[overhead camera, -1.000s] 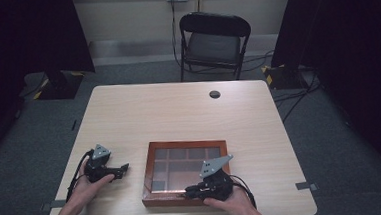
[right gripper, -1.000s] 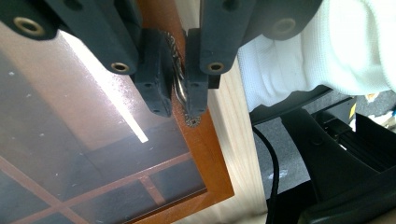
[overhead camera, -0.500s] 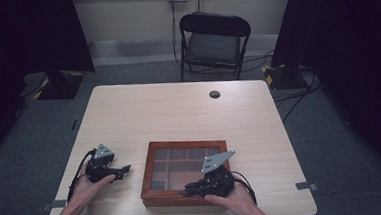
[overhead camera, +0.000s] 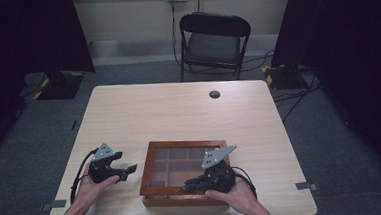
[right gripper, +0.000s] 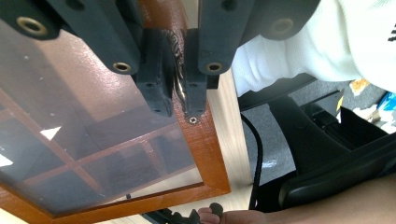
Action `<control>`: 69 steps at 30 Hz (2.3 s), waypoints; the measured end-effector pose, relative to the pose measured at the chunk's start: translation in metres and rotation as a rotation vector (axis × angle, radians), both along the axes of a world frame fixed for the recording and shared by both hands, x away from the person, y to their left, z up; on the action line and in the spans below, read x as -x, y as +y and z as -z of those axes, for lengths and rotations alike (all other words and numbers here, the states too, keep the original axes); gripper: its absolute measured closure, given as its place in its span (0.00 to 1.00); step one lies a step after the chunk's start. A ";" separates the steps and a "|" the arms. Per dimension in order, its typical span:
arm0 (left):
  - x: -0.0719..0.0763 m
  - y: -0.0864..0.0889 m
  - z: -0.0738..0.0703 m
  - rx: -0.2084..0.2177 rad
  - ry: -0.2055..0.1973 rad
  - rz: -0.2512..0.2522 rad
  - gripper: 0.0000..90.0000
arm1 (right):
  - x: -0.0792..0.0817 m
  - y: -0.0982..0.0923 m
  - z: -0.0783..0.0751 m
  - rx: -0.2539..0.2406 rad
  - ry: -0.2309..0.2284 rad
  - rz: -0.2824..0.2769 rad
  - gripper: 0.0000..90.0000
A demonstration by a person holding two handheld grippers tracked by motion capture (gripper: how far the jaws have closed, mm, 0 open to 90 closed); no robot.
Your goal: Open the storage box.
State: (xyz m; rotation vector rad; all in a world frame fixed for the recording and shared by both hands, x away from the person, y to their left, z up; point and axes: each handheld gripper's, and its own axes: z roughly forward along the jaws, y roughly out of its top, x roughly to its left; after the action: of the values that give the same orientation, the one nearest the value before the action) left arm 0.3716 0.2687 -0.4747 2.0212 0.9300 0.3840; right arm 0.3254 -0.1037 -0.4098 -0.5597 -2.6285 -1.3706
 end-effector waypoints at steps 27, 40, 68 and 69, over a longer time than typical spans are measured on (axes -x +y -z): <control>0.018 -0.026 -0.018 0.145 -0.072 0.163 0.19 | -0.016 -0.001 -0.038 -0.004 0.006 0.008 0.92; 0.023 -0.036 -0.021 0.181 -0.101 0.185 0.20 | -0.016 -0.001 -0.043 -0.007 -0.016 0.016 0.92; 0.018 -0.051 -0.036 0.215 -0.153 0.188 0.22 | 0.004 -0.084 -0.021 -0.130 -0.141 0.261 0.24; 0.018 -0.051 -0.037 0.219 -0.153 0.185 0.21 | 0.004 -0.085 -0.020 -0.136 -0.145 0.259 0.24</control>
State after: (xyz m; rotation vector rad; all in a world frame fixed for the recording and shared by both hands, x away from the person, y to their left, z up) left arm 0.3537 0.2172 -0.4382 1.8313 0.6547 0.3156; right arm 0.3214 -0.1885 -0.3899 -0.8355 -2.6171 -1.7100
